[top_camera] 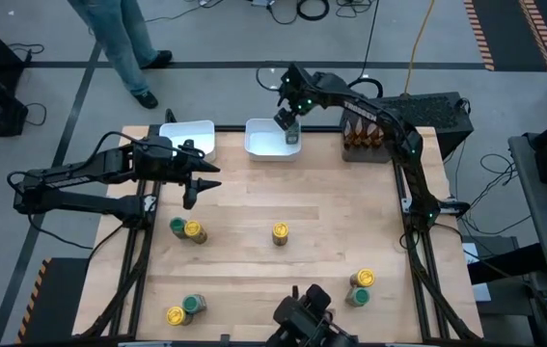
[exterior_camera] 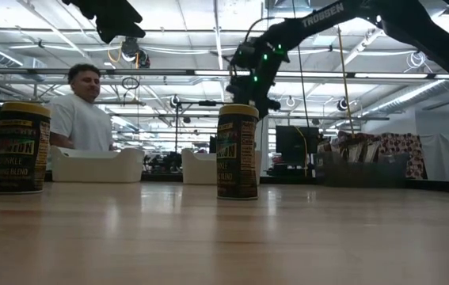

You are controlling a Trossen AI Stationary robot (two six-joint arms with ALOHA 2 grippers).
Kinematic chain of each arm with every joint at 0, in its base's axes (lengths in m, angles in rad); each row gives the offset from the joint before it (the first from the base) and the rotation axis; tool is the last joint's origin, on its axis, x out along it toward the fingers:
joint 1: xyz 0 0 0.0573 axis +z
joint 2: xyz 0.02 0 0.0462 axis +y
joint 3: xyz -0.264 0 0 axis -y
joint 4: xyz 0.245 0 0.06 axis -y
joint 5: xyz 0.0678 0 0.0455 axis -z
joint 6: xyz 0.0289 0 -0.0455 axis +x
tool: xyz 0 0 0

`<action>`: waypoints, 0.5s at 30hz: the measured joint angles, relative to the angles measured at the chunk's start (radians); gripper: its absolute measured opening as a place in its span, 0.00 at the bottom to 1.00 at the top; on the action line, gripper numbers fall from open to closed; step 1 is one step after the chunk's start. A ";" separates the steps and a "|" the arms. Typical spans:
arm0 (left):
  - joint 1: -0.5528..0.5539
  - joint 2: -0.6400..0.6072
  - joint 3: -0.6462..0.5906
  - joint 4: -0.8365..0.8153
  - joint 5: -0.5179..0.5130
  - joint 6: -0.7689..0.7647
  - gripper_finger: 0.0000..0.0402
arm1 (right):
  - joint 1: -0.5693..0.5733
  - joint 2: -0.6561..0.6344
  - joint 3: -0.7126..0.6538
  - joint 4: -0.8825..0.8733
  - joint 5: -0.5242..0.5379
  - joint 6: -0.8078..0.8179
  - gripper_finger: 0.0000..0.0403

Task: Sort spices by type
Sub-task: Put the bottom right green seasoning bottle into the right white bin

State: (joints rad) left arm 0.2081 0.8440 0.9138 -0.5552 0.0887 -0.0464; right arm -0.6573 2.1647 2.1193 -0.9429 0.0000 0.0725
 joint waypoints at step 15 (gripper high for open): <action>0.000 0.000 0.000 -0.009 0.010 0.053 0.49 | 0.227 -0.076 0.219 -0.385 -0.031 -0.144 0.66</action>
State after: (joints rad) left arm 0.2077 0.8444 0.9138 -0.5640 0.0989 0.0061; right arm -0.4308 2.0884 2.3383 -1.3282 -0.0311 -0.0715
